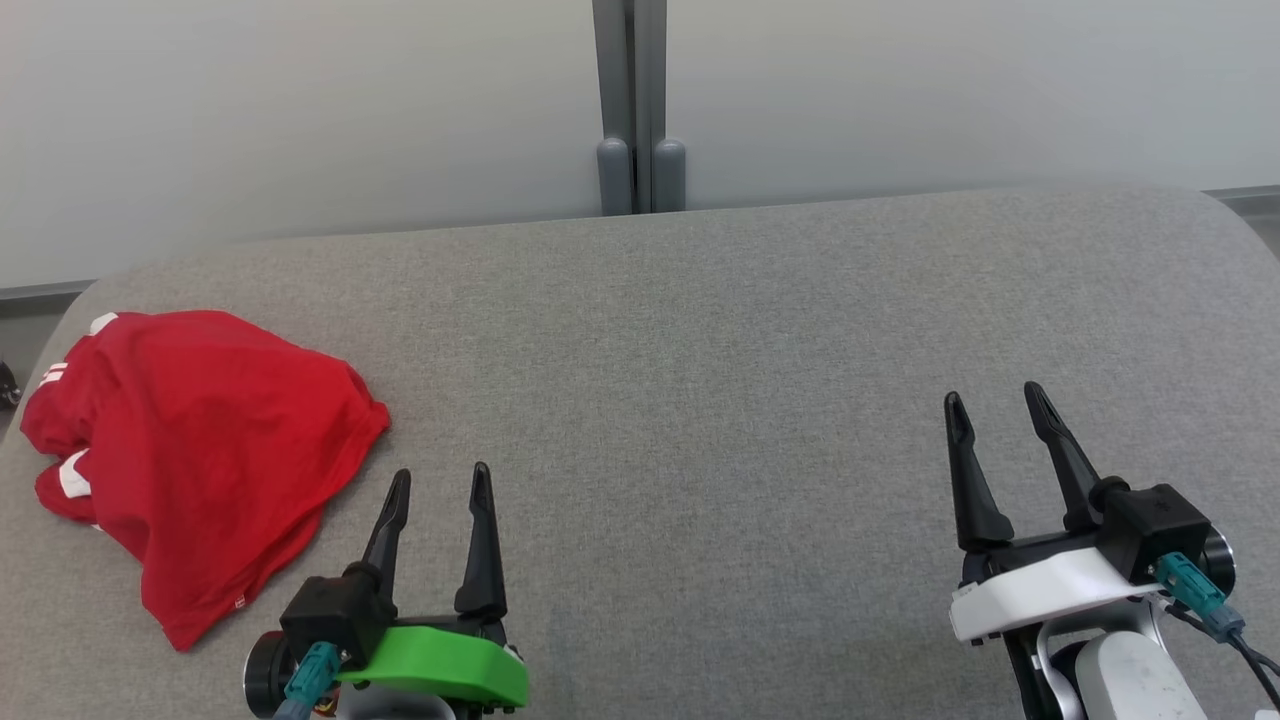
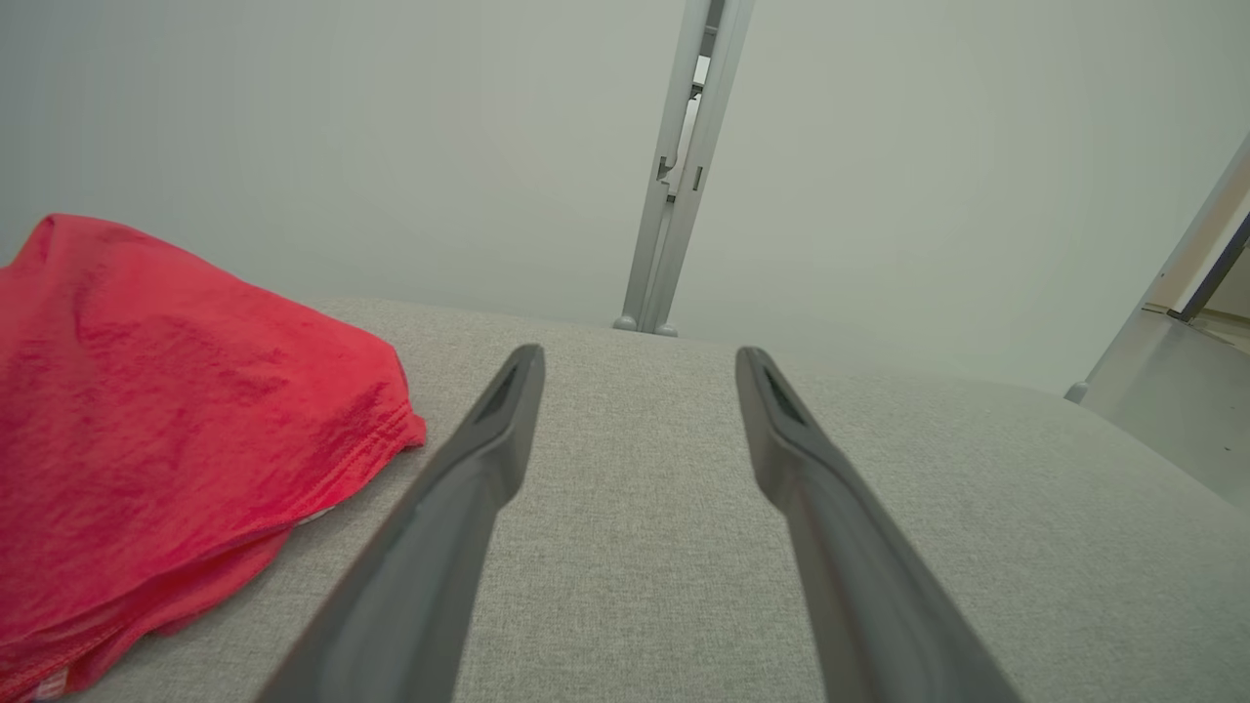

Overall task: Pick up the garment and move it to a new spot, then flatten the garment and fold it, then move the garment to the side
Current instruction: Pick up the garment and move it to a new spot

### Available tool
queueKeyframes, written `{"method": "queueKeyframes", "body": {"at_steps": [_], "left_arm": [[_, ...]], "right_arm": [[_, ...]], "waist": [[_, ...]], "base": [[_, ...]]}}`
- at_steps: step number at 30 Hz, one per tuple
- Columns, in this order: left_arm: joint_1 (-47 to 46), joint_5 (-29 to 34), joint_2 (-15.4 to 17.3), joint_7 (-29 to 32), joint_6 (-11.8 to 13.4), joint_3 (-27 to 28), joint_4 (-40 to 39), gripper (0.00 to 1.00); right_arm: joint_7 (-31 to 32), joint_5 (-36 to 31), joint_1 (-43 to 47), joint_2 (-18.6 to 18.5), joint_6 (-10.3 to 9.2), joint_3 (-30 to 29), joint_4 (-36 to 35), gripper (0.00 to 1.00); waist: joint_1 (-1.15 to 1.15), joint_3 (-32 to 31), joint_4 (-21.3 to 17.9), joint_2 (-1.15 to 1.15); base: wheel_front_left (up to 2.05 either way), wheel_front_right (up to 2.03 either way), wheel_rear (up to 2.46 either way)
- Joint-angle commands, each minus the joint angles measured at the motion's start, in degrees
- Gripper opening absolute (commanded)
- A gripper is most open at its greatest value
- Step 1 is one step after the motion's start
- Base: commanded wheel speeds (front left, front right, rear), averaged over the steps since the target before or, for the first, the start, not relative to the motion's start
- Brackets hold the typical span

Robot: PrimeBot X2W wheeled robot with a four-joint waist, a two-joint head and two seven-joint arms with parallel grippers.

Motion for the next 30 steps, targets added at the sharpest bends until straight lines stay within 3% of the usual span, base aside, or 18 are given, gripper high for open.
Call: {"method": "queueKeyframes", "body": {"at_steps": [1,9,15,30], "left_arm": [[0.63,0.32,0.17,-0.04,-0.02,0.04,0.01,1.0],[0.68,0.1,0.17,-0.04,-0.15,-0.08,0.03,1.0],[0.25,-0.15,0.17,-0.04,0.32,-0.3,0.21,1.0],[0.63,2.51,0.17,-0.04,0.78,3.65,0.67,1.0]], "right_arm": [[-0.18,0.45,0.55,-0.19,0.0,0.09,0.21,1.0],[-0.18,0.71,0.58,-0.19,0.0,0.04,0.08,1.0],[-0.17,1.18,1.19,-0.17,0.0,-0.22,0.51,1.0],[-0.17,2.58,2.05,-0.19,-0.01,1.86,1.95,1.0]], "waist": [[0.0,0.01,-0.01,0.0],[0.0,0.04,0.19,0.0],[0.0,-0.06,2.66,0.0],[0.0,-0.45,17.28,0.0]], "base": [[0.0,0.0,0.0],[0.0,0.0,0.0],[0.0,0.0,0.0],[0.0,0.0,0.0]]}}
